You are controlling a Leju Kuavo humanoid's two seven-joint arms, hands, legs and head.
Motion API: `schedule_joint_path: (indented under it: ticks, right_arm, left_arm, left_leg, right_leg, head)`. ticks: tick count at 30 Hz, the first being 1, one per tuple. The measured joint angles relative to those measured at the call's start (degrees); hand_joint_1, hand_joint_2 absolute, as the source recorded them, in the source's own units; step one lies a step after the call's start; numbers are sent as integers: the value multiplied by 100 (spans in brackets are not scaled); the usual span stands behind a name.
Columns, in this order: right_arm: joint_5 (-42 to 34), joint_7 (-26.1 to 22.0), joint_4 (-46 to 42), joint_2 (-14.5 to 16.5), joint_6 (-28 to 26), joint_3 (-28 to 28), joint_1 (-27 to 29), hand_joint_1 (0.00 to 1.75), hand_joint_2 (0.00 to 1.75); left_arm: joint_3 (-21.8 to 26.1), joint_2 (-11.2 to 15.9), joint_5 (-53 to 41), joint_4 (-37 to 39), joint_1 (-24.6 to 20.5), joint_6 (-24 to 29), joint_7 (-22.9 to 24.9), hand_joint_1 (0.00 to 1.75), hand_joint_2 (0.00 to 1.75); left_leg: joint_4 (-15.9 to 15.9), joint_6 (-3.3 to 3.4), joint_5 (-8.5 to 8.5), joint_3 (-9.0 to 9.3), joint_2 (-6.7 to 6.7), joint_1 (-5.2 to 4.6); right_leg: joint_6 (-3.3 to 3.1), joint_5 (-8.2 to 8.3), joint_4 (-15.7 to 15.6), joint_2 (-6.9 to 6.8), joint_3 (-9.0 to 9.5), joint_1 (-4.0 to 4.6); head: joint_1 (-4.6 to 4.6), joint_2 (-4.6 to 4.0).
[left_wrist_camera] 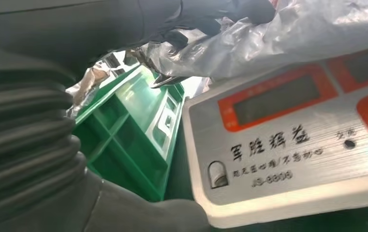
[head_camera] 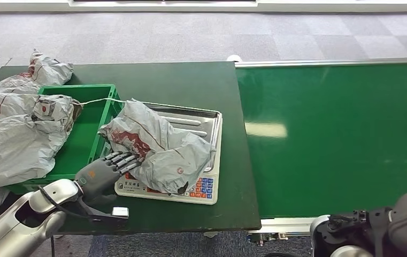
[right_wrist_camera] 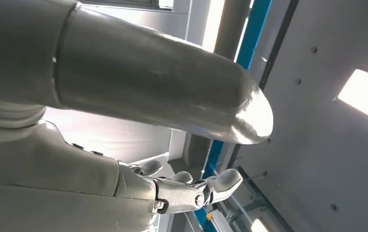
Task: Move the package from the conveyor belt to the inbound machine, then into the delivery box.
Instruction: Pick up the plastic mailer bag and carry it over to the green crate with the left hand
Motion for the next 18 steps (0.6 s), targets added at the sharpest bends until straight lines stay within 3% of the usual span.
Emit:
schedule_joint_path:
  ticks: [4, 10, 18]
  right_arm:
    - [-62, 0, 110, -2, 0, 0, 50, 0, 0]
    - [-99, -1, 337, -4, 0, 0, 188, 0, 0]
    - [-85, -1, 588, -15, 0, 63, 332, 0, 0]
  left_arm:
    - [-226, 44, 2, 93, -53, 156, 58, 0, 175]
    - [-509, -159, 65, 524, -137, 764, 222, 0, 175]
    - [-605, -239, 154, 711, -189, 869, 266, 0, 175]
  left_leg:
    - [0, 0, 0, 3, -3, 0]
    - [0, 2, 1, 4, -19, -1]
    - [0, 10, 9, 5, -24, -2]
  right_leg:
    - [0, -1, 0, -5, 4, 0]
    - [-1, -3, 0, -21, 14, -1]
    - [-1, -2, 0, -37, 21, -2]
  head:
    - [0, 0]
    - [0, 0]
    - [-1, 0]
